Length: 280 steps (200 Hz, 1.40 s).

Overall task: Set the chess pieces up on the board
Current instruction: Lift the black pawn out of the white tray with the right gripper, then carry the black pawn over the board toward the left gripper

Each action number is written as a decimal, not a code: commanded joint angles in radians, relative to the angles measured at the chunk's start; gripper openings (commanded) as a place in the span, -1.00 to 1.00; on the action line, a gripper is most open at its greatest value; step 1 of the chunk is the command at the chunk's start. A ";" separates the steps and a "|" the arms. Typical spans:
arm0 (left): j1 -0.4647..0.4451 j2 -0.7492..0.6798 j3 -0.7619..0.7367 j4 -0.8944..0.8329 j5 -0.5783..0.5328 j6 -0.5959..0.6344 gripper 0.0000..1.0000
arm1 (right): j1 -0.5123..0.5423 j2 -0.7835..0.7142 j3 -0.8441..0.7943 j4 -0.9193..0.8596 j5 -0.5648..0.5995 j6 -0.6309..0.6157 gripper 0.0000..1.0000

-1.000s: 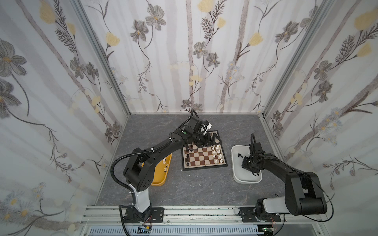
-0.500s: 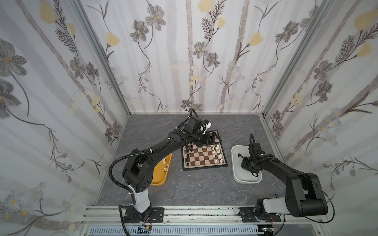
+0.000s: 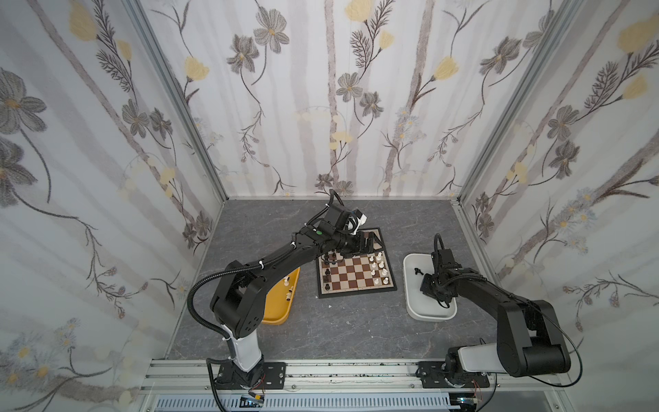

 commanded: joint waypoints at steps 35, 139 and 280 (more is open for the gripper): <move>0.008 -0.016 -0.004 0.019 -0.002 -0.004 1.00 | 0.000 0.010 -0.002 -0.003 0.023 0.006 -0.51; 0.025 -0.034 -0.011 0.021 -0.007 -0.014 1.00 | 0.017 -0.010 0.018 0.016 0.042 -0.008 -0.67; 0.062 0.028 0.080 -0.118 0.102 0.059 0.99 | 0.324 -0.275 0.009 0.446 -0.223 -0.284 -0.62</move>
